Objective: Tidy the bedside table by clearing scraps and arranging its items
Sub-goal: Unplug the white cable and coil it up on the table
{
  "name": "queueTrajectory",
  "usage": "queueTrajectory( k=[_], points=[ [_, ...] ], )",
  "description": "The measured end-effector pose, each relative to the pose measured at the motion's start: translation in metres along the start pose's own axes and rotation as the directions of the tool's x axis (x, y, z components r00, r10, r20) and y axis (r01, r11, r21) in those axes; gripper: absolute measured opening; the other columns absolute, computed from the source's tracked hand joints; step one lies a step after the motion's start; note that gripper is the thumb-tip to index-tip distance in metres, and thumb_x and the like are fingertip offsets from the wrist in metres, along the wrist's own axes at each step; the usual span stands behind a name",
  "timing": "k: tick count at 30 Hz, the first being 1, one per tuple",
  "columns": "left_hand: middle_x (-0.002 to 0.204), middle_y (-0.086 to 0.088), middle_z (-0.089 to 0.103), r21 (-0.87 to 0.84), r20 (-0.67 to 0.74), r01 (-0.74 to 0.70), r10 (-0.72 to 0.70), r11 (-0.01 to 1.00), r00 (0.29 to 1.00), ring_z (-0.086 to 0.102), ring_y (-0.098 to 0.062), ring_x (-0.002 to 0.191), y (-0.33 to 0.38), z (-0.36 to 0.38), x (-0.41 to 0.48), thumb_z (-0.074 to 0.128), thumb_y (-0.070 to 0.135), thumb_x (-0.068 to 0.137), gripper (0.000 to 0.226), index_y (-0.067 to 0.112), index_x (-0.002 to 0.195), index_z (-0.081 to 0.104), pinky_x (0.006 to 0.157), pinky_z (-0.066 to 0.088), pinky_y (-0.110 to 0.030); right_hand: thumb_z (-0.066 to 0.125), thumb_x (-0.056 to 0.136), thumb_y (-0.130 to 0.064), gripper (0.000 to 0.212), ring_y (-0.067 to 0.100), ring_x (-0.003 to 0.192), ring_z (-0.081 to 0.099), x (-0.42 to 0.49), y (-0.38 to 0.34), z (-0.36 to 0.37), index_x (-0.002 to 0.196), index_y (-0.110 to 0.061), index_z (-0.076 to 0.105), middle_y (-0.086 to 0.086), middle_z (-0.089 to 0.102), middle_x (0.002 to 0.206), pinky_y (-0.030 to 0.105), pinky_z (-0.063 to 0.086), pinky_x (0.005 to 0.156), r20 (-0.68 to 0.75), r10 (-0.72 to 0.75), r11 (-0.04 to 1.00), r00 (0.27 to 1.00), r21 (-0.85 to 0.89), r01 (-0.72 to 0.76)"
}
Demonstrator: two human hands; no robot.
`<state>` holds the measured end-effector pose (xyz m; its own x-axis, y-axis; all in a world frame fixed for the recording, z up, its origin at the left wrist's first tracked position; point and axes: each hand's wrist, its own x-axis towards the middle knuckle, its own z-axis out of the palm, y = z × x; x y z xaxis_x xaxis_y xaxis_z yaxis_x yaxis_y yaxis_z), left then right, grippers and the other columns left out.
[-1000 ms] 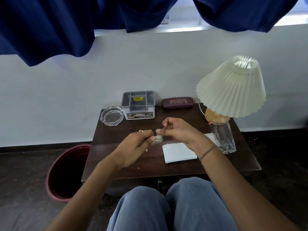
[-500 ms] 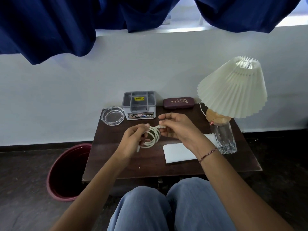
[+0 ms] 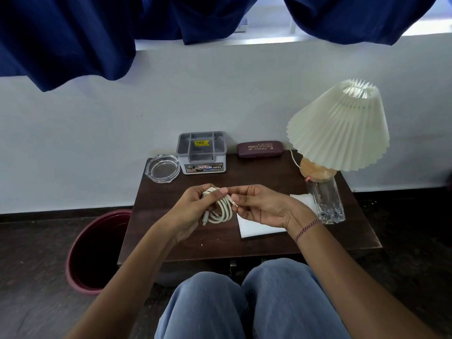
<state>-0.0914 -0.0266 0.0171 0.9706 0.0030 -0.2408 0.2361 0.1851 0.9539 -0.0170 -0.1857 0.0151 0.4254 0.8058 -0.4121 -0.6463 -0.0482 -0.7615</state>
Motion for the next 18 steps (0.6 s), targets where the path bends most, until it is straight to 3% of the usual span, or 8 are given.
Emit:
queueTrajectory(
  k=[3, 7, 14, 18],
  points=[
    [0.055, 0.000, 0.063, 0.016, 0.040, 0.021, -0.022, 1.000, 0.999, 0.058, -0.005, 0.047, 0.000, -0.002, -0.002, 0.053, 0.016, 0.091, 0.018, 0.008, 0.075, 0.058, 0.046, 0.048, -0.017, 0.064, 0.079, -0.009, 0.016, 0.001, 0.056, 0.058, 0.001, 0.003, 0.000, 0.094, -0.012, 0.069, -0.007, 0.069, 0.067, 0.008, 0.046, 0.052, -0.029, 0.006, 0.998, 1.000, -0.070, -0.008],
    [0.062, -0.003, 0.064, 0.013, 0.070, 0.049, -0.050, 0.999, 0.996, 0.063, -0.012, 0.058, -0.001, -0.006, -0.004, 0.050, 0.018, 0.092, 0.020, 0.008, 0.077, 0.060, 0.053, 0.053, -0.023, 0.068, 0.078, -0.017, 0.013, 0.003, 0.066, 0.058, 0.002, 0.004, 0.002, 0.090, -0.014, 0.071, -0.002, 0.068, 0.078, 0.012, 0.051, 0.061, -0.078, 0.028, 0.976, 0.997, -0.214, -0.045],
    [0.066, -0.005, 0.061, -0.008, 0.099, 0.089, -0.088, 0.996, 0.991, 0.062, -0.011, 0.056, -0.003, -0.004, -0.005, 0.044, 0.010, 0.094, 0.017, 0.007, 0.082, 0.055, 0.050, 0.050, -0.022, 0.063, 0.084, -0.016, 0.005, 0.008, 0.078, 0.059, 0.003, 0.014, 0.008, 0.086, -0.013, 0.067, 0.001, 0.065, 0.084, 0.013, 0.053, 0.065, -0.091, -0.016, 0.982, 0.996, -0.188, -0.001],
    [0.072, -0.008, 0.056, 0.004, 0.083, 0.107, -0.107, 0.994, 0.991, 0.058, -0.012, 0.059, 0.000, -0.002, -0.003, 0.038, 0.005, 0.094, 0.016, 0.008, 0.087, 0.052, 0.050, 0.050, -0.022, 0.068, 0.077, -0.024, 0.026, 0.009, 0.075, 0.063, 0.005, 0.020, 0.013, 0.099, -0.010, 0.065, 0.000, 0.067, 0.083, 0.014, 0.053, 0.061, -0.118, -0.052, 0.995, 0.992, -0.090, 0.042]
  ],
)
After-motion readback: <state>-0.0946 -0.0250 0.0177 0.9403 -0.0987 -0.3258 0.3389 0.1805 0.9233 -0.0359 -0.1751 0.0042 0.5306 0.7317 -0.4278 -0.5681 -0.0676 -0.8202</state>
